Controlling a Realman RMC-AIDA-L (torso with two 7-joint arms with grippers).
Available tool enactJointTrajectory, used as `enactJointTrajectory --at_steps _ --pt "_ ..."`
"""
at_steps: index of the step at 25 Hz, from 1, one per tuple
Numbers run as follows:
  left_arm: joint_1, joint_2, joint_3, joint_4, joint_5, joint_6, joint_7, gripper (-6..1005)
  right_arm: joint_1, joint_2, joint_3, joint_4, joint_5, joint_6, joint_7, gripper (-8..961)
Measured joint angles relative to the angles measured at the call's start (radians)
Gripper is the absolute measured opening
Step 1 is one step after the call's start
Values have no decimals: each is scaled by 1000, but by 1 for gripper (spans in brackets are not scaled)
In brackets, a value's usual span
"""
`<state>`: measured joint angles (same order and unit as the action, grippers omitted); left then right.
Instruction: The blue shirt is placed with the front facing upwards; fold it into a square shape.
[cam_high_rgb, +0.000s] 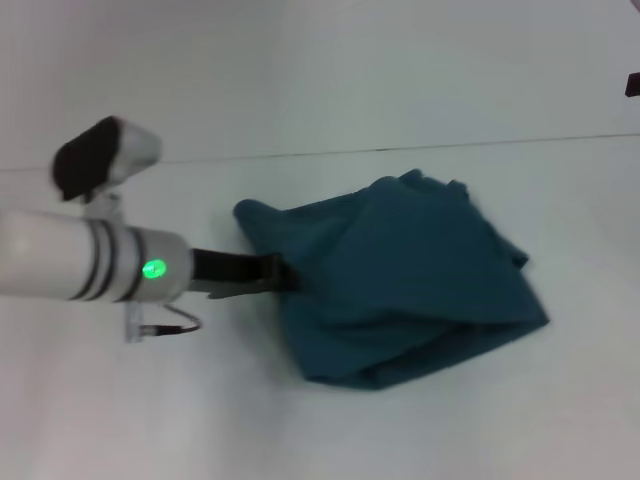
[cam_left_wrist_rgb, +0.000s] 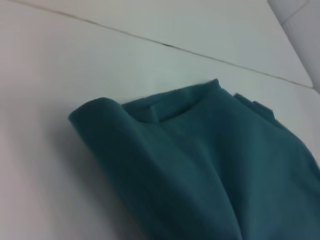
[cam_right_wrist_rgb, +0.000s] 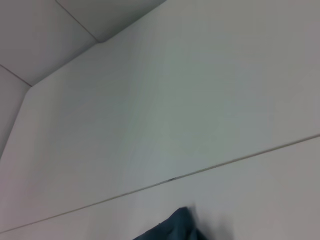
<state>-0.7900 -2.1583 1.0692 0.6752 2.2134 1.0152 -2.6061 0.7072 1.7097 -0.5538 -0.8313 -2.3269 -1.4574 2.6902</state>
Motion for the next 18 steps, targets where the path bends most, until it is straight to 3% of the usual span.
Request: enactJointTrajectory --at_steps 5,11,18 --pt "80 26 -100 49 51 87 6 99 0 6 0 1 0 1 -1 944" --pt "104 48 -285 55 155 140 40 98 0 10 -7 1 0 2 -2 944" --pt "99 64 -341 57 219 165 44 105 0 11 -8 1 0 -2 -4 944"
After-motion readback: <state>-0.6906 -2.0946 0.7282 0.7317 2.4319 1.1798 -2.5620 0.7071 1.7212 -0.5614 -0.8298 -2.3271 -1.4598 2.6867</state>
